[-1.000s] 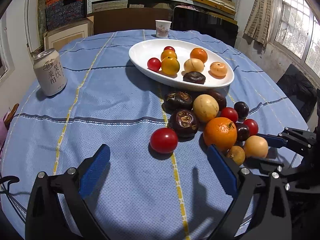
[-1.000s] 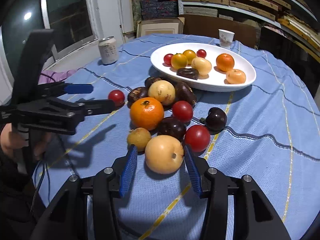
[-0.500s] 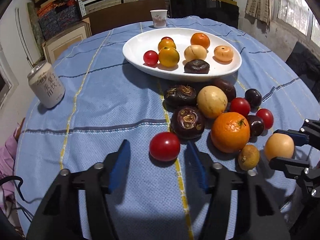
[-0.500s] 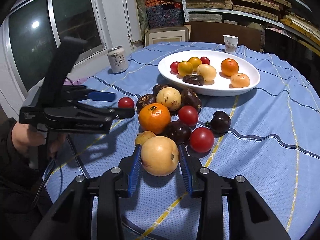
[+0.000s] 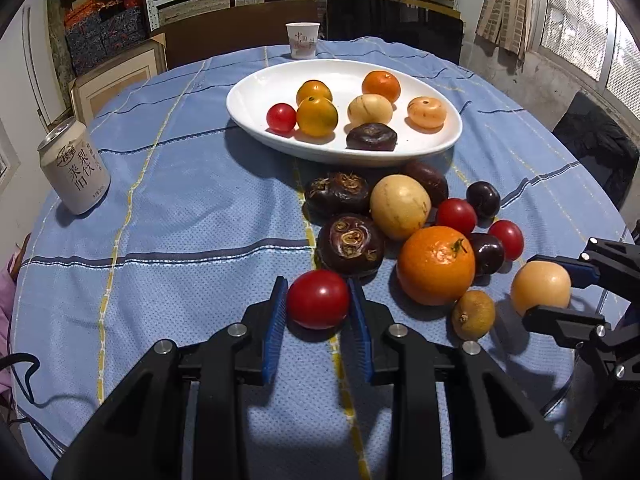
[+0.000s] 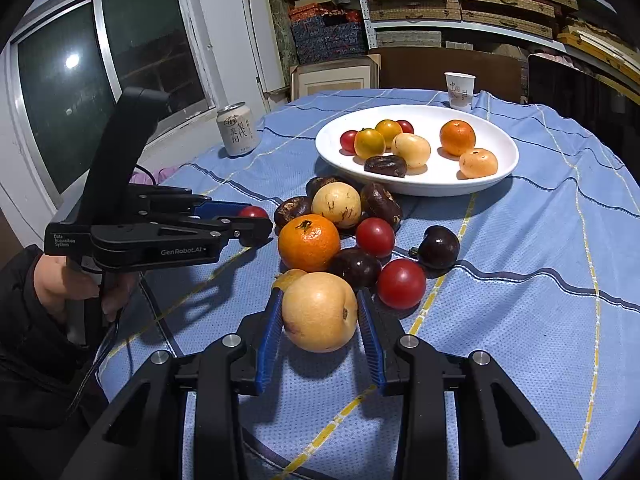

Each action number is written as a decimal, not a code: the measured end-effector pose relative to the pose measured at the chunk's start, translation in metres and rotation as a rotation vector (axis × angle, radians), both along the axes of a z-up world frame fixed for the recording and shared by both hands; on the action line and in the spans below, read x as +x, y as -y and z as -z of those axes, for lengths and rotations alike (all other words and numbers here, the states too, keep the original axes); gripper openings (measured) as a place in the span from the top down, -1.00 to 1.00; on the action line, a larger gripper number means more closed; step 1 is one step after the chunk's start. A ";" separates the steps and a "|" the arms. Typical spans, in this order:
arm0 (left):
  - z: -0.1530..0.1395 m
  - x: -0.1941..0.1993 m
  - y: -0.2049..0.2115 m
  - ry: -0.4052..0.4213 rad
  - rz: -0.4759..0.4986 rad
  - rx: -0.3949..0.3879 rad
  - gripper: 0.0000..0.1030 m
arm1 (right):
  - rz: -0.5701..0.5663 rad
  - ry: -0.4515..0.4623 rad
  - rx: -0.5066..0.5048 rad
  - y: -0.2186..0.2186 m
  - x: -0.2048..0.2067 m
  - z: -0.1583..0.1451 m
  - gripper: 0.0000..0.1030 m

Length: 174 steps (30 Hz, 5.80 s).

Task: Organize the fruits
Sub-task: 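Grasp a large pale peach-coloured fruit with right while left grasps a red tomato, then lift the held fruits from the pile toward the plate with both grippers, then place red tomato on plate with left while right places pale fruit there, then grasp a red tomato with right while left moves to a small olive-brown fruit, then grasp the small olive-brown fruit with left while right holds the red tomato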

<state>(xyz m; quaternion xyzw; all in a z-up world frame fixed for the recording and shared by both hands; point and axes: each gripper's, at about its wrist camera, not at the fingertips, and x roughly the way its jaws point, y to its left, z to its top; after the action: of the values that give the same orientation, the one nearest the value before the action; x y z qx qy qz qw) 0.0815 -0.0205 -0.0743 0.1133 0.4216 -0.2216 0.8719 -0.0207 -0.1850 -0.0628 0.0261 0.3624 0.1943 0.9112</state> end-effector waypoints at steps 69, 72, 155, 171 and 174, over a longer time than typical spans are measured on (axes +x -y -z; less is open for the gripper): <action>-0.056 -0.008 -0.007 0.114 -0.008 -0.068 0.43 | 0.059 0.056 0.061 0.029 0.003 -0.039 0.27; -0.067 0.003 0.002 0.127 0.001 -0.078 0.43 | 0.078 0.097 0.024 0.037 0.015 -0.058 0.27; -0.005 -0.069 0.058 0.032 0.160 0.016 -0.68 | 0.117 -0.008 -0.029 0.044 -0.002 0.003 0.50; 0.009 -0.066 0.073 0.018 0.121 0.031 -0.06 | 0.089 0.053 0.003 0.048 -0.014 -0.002 0.50; 0.009 -0.067 0.073 0.017 0.144 0.014 0.25 | 0.088 0.050 0.011 0.049 -0.014 -0.002 0.48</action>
<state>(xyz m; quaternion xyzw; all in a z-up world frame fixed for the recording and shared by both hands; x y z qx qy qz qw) 0.0146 -0.0935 -0.0832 0.1513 0.4063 -0.2801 0.8565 -0.0345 -0.2340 -0.0610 0.0422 0.3370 0.1567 0.9274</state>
